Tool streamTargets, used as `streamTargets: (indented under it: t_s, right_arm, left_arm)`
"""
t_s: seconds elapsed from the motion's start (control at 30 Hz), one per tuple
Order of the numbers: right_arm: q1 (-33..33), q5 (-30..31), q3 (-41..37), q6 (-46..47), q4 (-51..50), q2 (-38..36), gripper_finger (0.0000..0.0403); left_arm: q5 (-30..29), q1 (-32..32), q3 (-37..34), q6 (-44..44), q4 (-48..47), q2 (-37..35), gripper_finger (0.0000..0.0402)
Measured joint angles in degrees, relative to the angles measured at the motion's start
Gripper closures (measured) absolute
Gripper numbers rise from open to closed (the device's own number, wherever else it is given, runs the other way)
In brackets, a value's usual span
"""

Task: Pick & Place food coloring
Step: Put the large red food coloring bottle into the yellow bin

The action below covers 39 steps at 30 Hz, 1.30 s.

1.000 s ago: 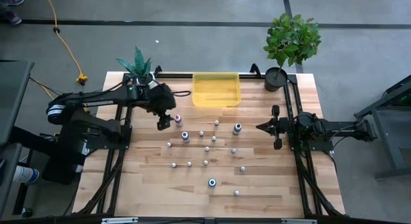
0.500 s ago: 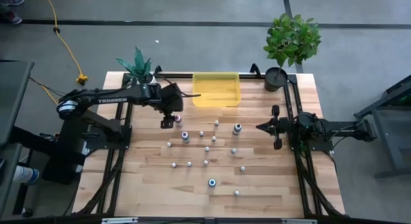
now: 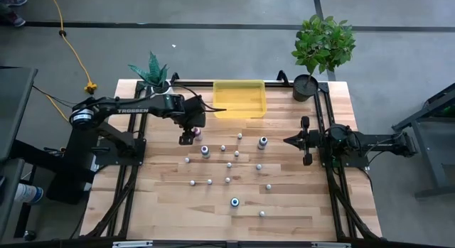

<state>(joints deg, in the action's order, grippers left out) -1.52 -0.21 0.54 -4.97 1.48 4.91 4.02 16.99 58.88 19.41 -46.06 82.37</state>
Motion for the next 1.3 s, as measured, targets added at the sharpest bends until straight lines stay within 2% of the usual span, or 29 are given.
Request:
streamTargets:
  t_s: [0.5,0.63,1.03,1.2,1.3]
  right_arm:
    - [0.0,0.0,0.0,0.0,0.0,0.0,0.0402]
    - [0.0,0.0,0.0,0.0,0.0,0.0,0.0402]
    - [0.0,0.0,0.0,0.0,0.0,0.0,0.0402]
    - [0.0,0.0,0.0,0.0,0.0,0.0,0.0402]
    - [0.0,0.0,0.0,0.0,0.0,0.0,0.0402]
  left_arm:
    - [-1.5,-0.1,0.0,-3.4,1.0,1.0,0.0158]
    - [-1.5,-0.1,0.0,-3.4,0.9,1.0,0.0186]
    - [0.6,-0.1,0.0,-3.4,0.7,1.0,0.0305]
    - [0.3,-0.1,0.4,-4.5,-0.4,0.9,0.0312]
    - [-0.4,-0.1,3.5,-4.7,-3.9,0.8,0.0309]
